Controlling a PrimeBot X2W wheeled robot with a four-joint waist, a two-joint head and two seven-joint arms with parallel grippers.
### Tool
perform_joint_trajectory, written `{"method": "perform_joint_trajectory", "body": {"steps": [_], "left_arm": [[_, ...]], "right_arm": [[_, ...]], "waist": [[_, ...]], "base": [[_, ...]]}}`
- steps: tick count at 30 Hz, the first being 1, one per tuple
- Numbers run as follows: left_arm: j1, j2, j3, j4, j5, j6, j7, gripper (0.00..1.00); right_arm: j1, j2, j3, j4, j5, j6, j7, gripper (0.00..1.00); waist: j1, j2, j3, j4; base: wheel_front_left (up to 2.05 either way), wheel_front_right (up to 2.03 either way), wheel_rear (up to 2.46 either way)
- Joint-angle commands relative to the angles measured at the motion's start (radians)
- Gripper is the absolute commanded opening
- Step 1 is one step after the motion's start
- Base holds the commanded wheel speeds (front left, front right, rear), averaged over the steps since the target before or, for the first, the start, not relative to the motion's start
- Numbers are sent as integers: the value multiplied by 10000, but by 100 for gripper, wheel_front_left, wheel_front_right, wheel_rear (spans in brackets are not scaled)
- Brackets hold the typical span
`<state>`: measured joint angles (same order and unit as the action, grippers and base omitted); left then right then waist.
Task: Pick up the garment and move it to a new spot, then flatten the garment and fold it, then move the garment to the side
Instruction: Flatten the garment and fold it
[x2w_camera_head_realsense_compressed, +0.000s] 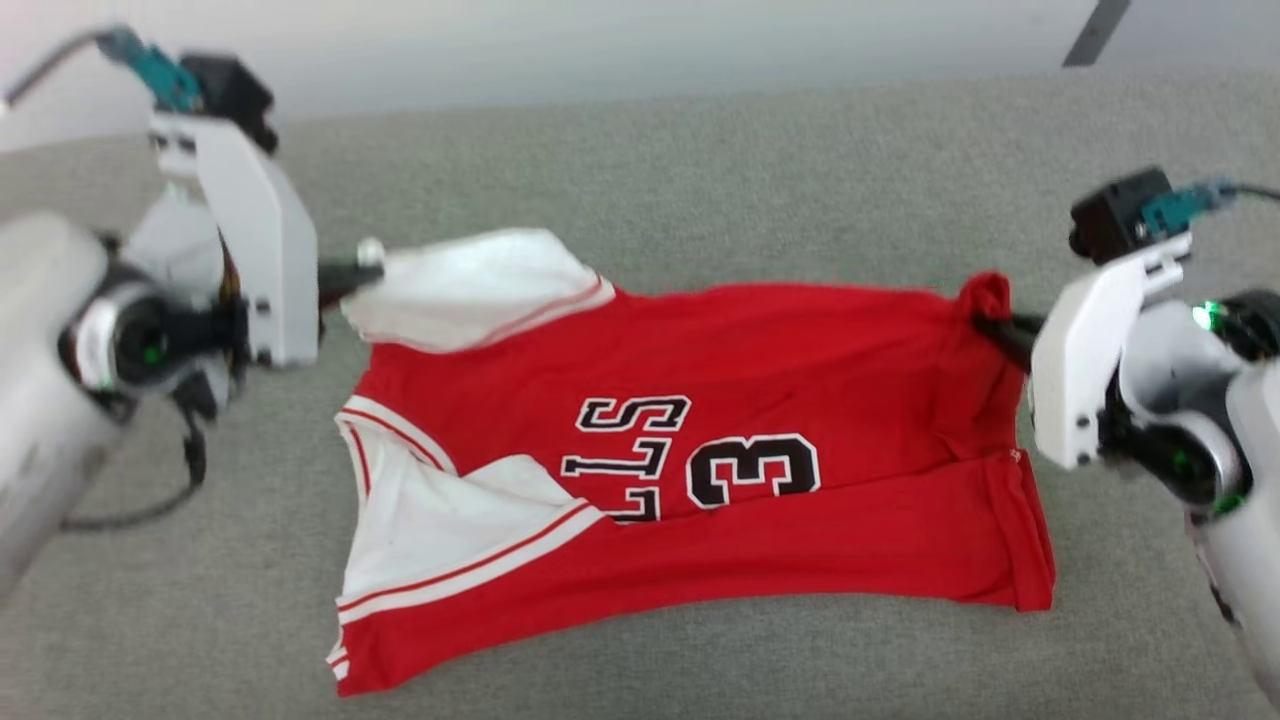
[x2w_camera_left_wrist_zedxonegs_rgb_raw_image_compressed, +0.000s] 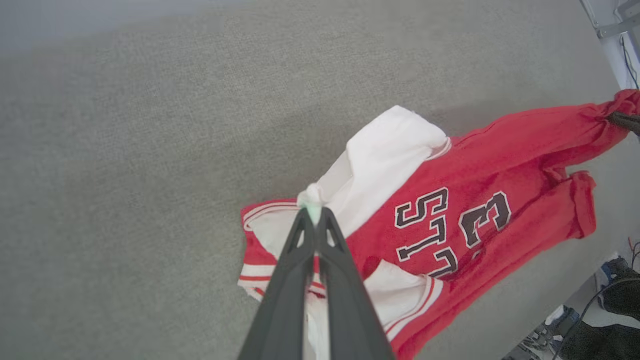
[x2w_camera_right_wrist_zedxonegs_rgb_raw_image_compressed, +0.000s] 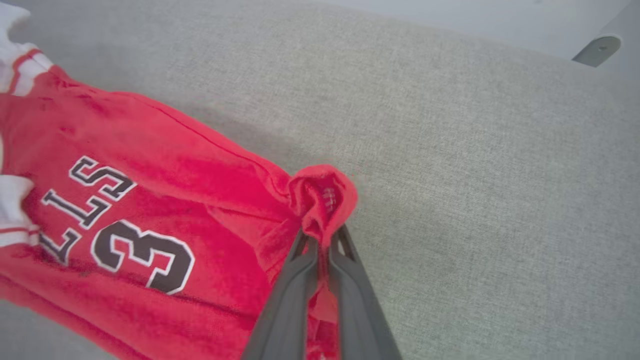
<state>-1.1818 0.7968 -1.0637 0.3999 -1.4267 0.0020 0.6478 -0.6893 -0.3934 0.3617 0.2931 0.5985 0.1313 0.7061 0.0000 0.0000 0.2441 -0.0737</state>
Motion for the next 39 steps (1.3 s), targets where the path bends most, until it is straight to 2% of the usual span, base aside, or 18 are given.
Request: {"method": "perform_joint_trajectory", "body": {"steps": [1, 6, 9, 13, 18, 19, 20, 21, 22, 23, 24, 32, 39], "left_arm": [[396, 212, -11, -488, -154, 300, 25, 0], [1650, 1220, -162, -2729, -578, 1533, 31, 0], [2396, 1676, -233, -3666, -877, 2094, -145, 0], [3185, 1991, -368, -4287, -1211, 2493, -321, 0], [3696, 1883, -507, -4208, -1476, 2632, -434, 0], [3733, 1861, -519, -4119, -1515, 2642, -411, 3], [3750, 1825, -532, -4060, -1543, 2628, -371, 12], [3729, 1815, -539, -4024, -1502, 2590, -373, 35], [3676, 1807, -504, -3977, -1449, 2559, -441, 61], [3642, 1787, -487, -3960, -1419, 2520, -478, 88], [3610, 1783, -500, -3948, -1329, 2487, -510, 100], [3795, 1713, -476, -3689, -878, 2092, -1243, 100], [4506, 1546, -316, -3405, -448, 1819, -2978, 100]], "right_arm": [[395, -104, -85, -238, 64, -11, 50, 0], [1624, -392, -287, -1295, 139, -11, 234, 0], [2279, -469, -366, -1797, 212, -11, 347, 0], [2879, -472, -466, -2183, 273, -11, 469, 0], [3171, -334, -523, -2267, 186, -11, 610, 0], [3164, -328, -530, -2269, 159, -11, 663, 0], [3165, -310, -528, -2265, 142, -11, 676, 3], [3158, -278, -523, -2257, 125, -11, 704, 25], [3129, -260, -508, -2294, 101, -11, 666, 51], [3101, -248, -510, -2302, 82, -11, 642, 100], [3094, -234, -508, -2279, 70, -11, 647, 100], [3352, -146, -539, -2162, 217, -11, 588, 100], [3849, 30, -933, -2097, 435, -11, 363, 100]], "waist": [[0, 0, -295, 189], [0, 0, -369, 179], [0, 0, -373, 135], [0, 0, -334, 57], [0, 0, -297, -46], [0, 0, -298, -62], [0, 0, -304, -76], [0, 0, -315, -90], [0, 0, -332, -100], [0, 0, -360, -106], [0, 0, -413, -110], [0, 0, -1156, -46], [0, 0, -2036, 18]], "base": [[0, 0, 0], [0, 0, 0], [0, 0, 0], [0, 0, 0], [0, 0, 0], [0, 0, 0], [0, 0, 0], [0, 0, 0], [0, 0, 0], [0, 0, 0], [0, 0, 0], [0, 0, 0], [0, 0, 0]]}}
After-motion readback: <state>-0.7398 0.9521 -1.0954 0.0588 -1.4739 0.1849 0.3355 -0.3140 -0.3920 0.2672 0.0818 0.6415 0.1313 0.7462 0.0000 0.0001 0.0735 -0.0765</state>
